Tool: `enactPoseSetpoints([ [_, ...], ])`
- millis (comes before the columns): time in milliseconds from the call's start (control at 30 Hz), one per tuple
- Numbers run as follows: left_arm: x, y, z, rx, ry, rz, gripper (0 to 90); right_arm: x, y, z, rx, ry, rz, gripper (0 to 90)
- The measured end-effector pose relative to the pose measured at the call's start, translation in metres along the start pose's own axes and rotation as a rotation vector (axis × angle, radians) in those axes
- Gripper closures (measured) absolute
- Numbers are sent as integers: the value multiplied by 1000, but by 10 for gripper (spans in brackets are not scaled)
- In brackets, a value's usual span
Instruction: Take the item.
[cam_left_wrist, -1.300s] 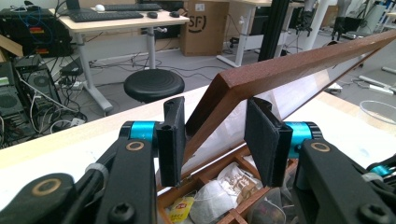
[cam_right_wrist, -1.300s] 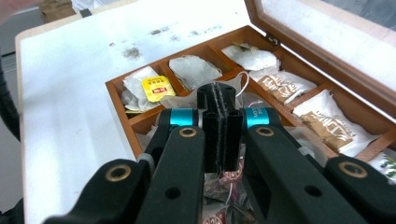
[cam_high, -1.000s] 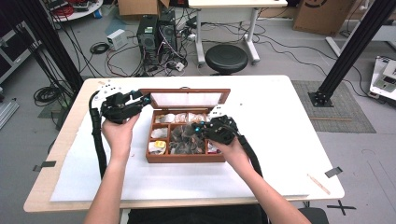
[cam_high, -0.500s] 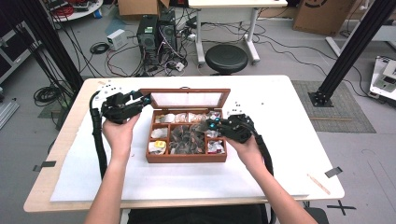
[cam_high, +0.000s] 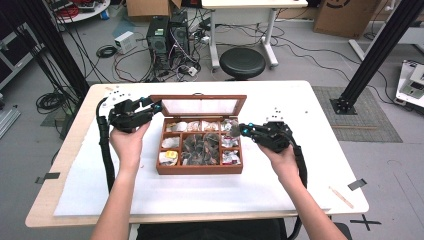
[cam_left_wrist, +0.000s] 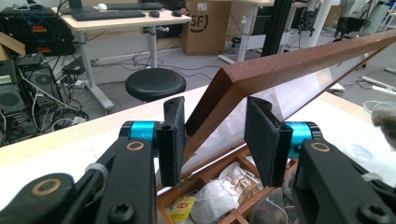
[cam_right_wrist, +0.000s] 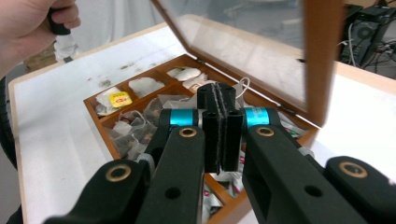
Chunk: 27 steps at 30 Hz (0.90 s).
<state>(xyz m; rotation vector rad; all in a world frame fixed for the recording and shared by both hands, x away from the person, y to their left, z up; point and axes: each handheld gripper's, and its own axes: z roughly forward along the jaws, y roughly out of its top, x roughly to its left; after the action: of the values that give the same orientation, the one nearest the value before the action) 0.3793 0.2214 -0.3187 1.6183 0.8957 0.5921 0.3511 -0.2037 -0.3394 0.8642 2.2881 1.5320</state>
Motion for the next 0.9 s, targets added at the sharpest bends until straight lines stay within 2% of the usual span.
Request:
enactPoseSetpoints([
  [900,0,0,1,3,4,2,584,-46,-18,-63,-99,-129,101,900],
])
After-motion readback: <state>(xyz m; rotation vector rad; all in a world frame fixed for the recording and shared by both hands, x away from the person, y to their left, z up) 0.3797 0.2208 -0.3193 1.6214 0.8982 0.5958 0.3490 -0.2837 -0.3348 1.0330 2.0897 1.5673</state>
